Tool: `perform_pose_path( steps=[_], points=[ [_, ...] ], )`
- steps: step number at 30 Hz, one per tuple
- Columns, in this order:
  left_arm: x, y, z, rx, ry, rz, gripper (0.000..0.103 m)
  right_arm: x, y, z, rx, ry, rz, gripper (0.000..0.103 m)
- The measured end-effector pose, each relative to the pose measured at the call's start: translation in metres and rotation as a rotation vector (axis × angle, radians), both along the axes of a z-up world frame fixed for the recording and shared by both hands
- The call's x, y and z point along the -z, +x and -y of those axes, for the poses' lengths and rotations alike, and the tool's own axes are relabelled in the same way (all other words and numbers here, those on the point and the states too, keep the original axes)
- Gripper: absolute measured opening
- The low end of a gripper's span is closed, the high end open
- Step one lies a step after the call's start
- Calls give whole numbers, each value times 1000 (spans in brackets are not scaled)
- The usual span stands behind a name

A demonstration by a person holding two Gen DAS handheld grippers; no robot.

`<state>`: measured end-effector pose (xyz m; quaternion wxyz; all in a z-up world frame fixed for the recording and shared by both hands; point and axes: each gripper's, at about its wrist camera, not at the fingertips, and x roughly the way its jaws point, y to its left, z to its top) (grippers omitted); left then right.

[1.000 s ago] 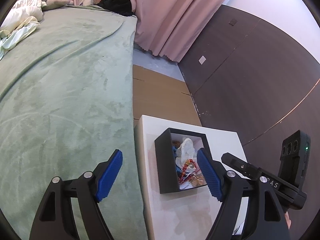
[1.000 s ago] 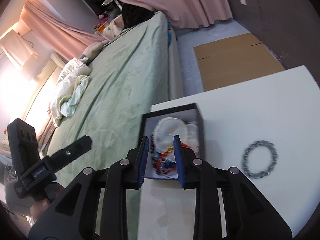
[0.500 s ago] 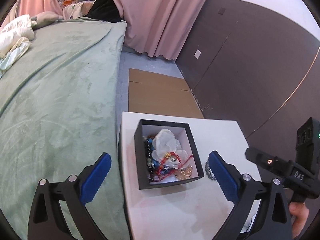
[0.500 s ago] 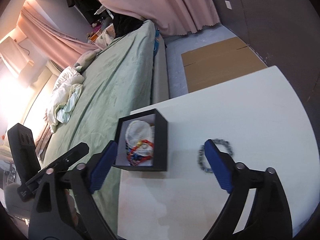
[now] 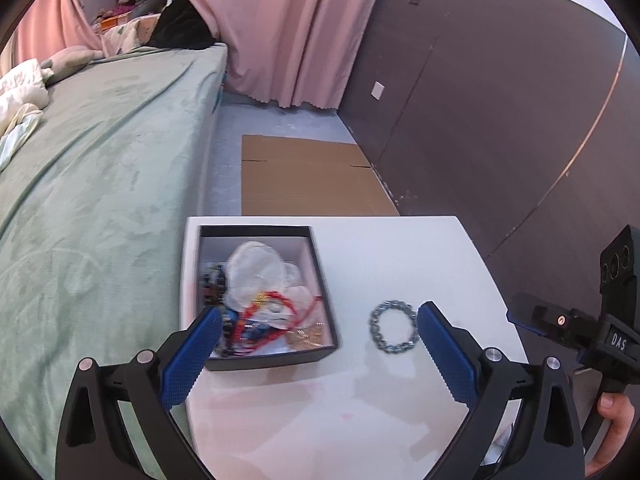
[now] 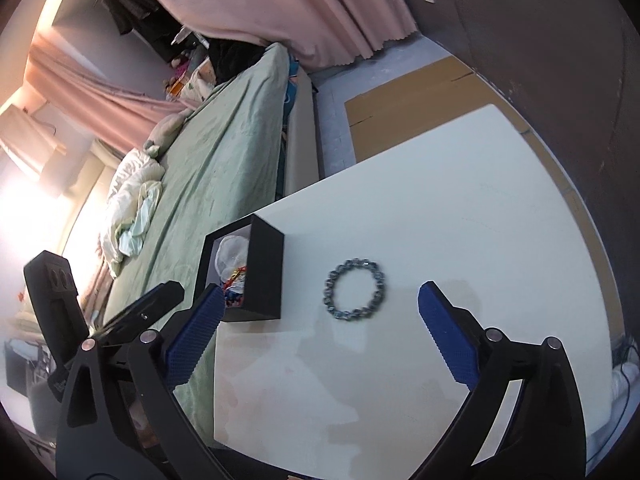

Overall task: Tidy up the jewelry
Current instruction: 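Lower the dark beaded bracelet into the black box and open the right gripper, then close the left gripper on the grey beaded bracelet and lift it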

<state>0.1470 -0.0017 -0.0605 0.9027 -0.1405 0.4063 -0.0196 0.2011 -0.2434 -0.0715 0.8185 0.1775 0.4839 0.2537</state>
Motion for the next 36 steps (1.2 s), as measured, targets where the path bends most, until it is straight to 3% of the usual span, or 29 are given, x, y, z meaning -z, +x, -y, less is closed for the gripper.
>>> perform_pose_path(
  steps=[9,13,20,28,34,36],
  points=[
    [16,21,43,46,-12,-32,93,18,12,42,55,63,-107,97],
    [26,34,65,83,-18,-60,78,17,13,56,78,67,-112,97],
    [56,58,115,170,13,-123,63,19,15,79,129,50,-136,97],
    [93,73,143,187,98,-190,51,21,16,93,156,32,-145,97],
    [108,77,169,195,273,-184,46,17,16,98,163,23,-126,97],
    [108,77,170,210,283,-177,36,18,17,98,158,20,-129,97]
  ],
)
